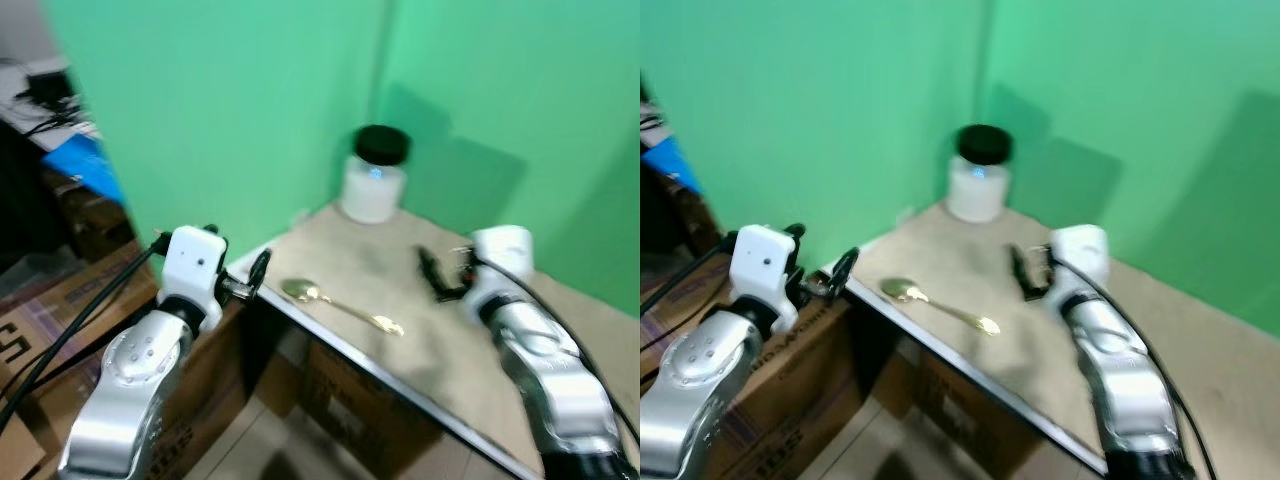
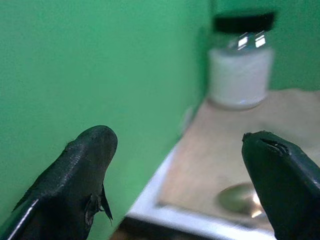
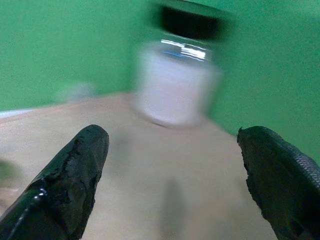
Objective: Setting the table
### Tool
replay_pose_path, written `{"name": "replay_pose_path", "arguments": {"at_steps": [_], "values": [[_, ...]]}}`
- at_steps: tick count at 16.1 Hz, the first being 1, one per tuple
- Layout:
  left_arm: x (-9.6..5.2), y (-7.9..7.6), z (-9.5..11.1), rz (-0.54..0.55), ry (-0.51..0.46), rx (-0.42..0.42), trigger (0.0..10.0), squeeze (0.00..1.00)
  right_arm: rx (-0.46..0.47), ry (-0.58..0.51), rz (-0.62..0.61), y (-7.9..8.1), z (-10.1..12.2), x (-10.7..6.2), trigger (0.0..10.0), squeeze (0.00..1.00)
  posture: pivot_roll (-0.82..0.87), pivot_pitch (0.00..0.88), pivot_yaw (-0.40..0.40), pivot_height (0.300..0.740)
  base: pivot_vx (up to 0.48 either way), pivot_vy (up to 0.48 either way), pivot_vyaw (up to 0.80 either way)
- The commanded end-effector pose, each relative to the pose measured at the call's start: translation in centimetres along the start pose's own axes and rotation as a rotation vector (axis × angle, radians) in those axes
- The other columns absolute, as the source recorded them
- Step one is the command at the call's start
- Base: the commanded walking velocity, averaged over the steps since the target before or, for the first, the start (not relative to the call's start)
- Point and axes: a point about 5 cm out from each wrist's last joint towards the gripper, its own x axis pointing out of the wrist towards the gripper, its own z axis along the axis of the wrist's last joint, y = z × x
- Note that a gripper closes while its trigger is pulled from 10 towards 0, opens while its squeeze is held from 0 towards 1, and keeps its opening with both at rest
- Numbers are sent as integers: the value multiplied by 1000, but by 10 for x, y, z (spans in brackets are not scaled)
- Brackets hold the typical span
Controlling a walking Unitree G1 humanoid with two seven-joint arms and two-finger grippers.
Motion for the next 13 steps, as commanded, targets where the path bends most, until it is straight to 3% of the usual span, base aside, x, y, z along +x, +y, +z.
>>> {"name": "replay_pose_path", "arguments": {"at_steps": [1, 2, 3, 4, 6, 8, 9, 13], "values": [[0, -7, 5, -53, -16, -1, 10000, 0, -59, 21, 64, -5, -1, 2, 10000, 0, 63, 0, -90, 740, 0, 0, 0], [-1, -10, 5, -90, -14, 4, 10000, 0, -81, 36, 153, -6, 0, 5, 10000, 565, 63, 0, -99, 740, 0, 0, 0], [-1, -13, 4, -116, -9, 8, 10000, 0, -101, 59, 215, -7, 0, 8, 10000, 1000, 63, 0, -105, 740, 0, 0, 0], [-3, -19, 2, -176, 6, 6, 10000, 0, -149, 130, 326, -10, -3, 10, 10000, 1000, 63, 0, -105, 740, 0, 0, 0], [-6, -23, -1, -224, 30, -23, 10000, 0, -190, 205, 403, -11, -8, 13, 10000, 1000, 62, 0, -124, 740, 0, 0, 0], [-10, -21, -5, -241, 62, -35, 10000, 0, -183, 276, 507, -7, -12, 21, 10000, 1000, 67, 0, -134, 740, 0, 0, 0], [-13, -19, -7, -270, 81, -47, 10000, 0, -171, 294, 545, -1, -13, 25, 10000, 0, 69, 0, -137, 740, 0, 0, 0], [-27, -14, -15, -430, 164, -30, 10000, 0, -99, 345, 654, 23, -21, 42, 10000, 0, 75, 0, -148, 740, 0, 0, 0]]}}
